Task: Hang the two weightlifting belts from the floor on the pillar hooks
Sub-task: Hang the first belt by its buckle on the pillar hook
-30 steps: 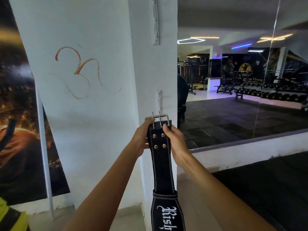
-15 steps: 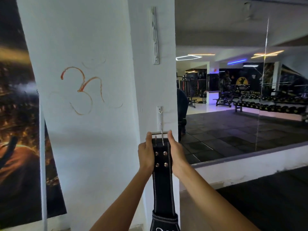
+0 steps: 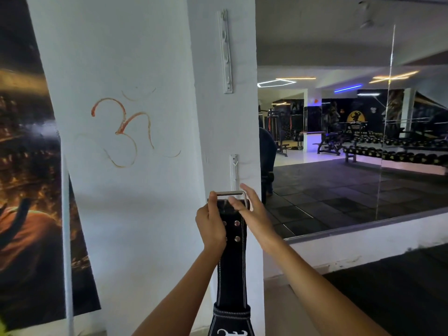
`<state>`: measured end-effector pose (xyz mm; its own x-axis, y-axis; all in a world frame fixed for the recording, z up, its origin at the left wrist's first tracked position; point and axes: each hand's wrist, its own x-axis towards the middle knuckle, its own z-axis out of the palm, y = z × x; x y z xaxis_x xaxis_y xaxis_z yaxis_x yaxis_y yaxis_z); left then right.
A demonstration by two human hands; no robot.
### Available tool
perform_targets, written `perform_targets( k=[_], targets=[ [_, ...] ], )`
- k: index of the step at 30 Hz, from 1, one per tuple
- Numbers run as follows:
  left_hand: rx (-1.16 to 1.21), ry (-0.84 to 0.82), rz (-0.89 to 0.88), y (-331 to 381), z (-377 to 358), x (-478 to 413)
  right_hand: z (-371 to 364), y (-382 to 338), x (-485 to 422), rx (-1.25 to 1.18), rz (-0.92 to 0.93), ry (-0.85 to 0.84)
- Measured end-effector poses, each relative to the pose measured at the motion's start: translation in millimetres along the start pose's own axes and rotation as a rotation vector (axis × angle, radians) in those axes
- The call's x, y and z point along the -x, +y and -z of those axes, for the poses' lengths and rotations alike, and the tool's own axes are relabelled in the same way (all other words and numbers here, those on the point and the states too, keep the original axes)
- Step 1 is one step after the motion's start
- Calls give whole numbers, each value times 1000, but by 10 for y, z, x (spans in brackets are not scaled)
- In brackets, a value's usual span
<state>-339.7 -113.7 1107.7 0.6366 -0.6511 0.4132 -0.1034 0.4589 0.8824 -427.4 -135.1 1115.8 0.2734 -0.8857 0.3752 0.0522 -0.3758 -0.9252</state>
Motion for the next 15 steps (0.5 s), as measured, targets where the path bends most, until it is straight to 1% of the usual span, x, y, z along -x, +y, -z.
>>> perform_targets(
  k=[2,4,5,6,8,9,10,12,14,15],
  targets=[
    [9,-21,-1,82,-60,-37,-45,16,-41,-9,192,120],
    [-25,-45,-11,176,-141,-78,-74,-22,-113,-2,291,265],
    [-99,-35,-29,212,-175,-108,-79,-62,-159,19,328,327],
    [-229,-7,-61,250,-206,-146,-75,-110,-211,44,357,377],
    [-487,99,-154,321,-255,-246,-46,-195,-344,88,413,456],
    [-510,142,-196,351,-283,-300,-23,-232,-416,115,440,487],
    [-469,146,-222,379,-324,-350,0,-263,-488,136,462,509],
    [-331,70,-287,437,-430,-440,40,-308,-647,139,495,541],
    [-268,17,-351,478,-557,-550,85,-361,-837,116,513,551],
    [-257,22,-383,509,-617,-651,101,-394,-969,94,519,541]
  ],
)
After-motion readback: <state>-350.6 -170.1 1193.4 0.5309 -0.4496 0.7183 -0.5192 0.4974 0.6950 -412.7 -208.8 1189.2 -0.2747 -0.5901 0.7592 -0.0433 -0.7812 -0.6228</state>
